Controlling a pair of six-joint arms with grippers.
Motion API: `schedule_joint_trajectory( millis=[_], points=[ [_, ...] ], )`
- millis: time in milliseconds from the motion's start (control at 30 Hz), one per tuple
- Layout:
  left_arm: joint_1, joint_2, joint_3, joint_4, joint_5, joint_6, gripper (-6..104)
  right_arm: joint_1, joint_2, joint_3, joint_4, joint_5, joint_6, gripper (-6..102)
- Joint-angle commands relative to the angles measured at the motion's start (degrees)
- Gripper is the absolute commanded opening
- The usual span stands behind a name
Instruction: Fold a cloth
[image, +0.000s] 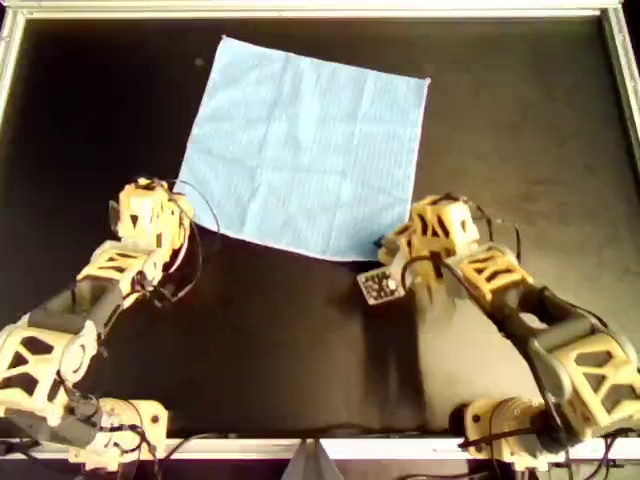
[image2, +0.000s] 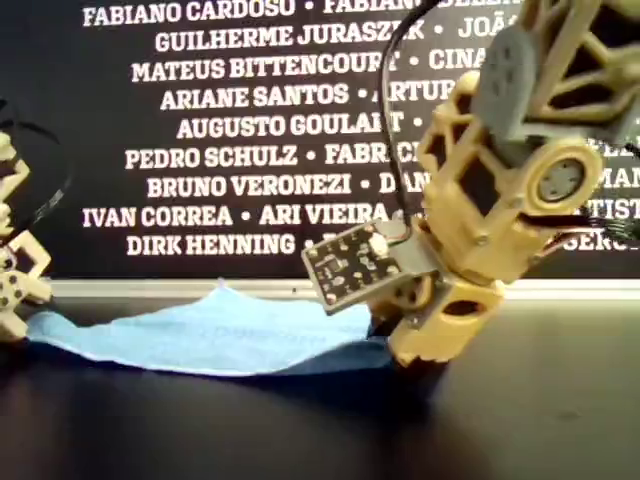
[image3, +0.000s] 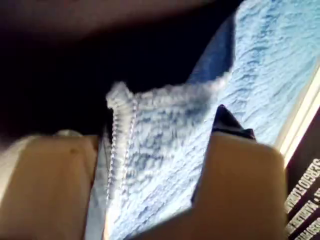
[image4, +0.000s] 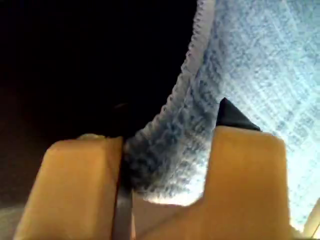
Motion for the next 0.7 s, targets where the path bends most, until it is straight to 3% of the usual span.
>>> schedule_joint_trajectory(
  millis=[0,133,233,667],
  points=[
    [-0.6,-0.1,-0.9,0.5,-0.4,0.4,70,-0.2,0.8,-4.0,-1.6,0.1,0.26,66],
    [-0.6,0.0,-0.7,0.6,-0.4,0.4,69,-0.2,0.8,-4.0,-1.6,-0.4,0.26,64],
    [-0.6,0.9,0.0,0.6,-0.4,0.4,63,-0.4,0.8,-3.9,-1.6,-0.7,0.26,57],
    [-1.1,2.0,-0.6,0.6,0.6,0.4,-3,-0.2,1.7,-4.1,-1.8,-0.8,0.35,-2]
  ],
)
